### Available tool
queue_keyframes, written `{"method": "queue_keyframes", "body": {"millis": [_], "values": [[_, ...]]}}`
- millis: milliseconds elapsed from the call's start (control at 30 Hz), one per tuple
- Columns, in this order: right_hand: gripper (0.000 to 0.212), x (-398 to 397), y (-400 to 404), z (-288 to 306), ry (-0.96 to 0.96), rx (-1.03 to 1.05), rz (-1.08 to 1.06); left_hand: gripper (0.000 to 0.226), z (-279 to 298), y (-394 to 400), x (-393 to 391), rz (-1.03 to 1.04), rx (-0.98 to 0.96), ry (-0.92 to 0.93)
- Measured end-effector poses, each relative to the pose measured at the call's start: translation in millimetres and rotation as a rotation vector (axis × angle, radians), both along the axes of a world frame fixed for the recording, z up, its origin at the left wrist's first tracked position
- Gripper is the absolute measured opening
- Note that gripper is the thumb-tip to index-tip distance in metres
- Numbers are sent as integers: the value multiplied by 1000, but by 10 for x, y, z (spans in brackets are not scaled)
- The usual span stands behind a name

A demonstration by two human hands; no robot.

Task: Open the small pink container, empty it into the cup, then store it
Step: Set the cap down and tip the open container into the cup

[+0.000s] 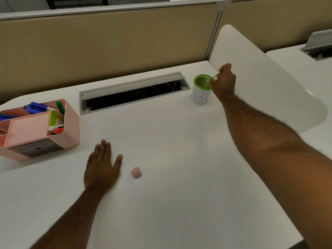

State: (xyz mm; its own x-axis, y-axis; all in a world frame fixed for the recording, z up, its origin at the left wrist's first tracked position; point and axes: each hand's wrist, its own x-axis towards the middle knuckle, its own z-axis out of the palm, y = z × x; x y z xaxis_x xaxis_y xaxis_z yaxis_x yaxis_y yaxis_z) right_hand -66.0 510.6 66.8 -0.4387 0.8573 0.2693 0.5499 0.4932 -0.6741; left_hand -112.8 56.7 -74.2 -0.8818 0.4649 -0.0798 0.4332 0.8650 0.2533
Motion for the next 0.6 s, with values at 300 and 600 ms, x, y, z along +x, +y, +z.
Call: {"method": "queue_keyframes", "body": {"millis": [300,600], "values": [[32,-21,-50,1,-17,104,38,78,29,12,13,4,-12,-1],[32,-16,-62,13,34,113,2,79,7,7,-1,7,-3,-11]]}}
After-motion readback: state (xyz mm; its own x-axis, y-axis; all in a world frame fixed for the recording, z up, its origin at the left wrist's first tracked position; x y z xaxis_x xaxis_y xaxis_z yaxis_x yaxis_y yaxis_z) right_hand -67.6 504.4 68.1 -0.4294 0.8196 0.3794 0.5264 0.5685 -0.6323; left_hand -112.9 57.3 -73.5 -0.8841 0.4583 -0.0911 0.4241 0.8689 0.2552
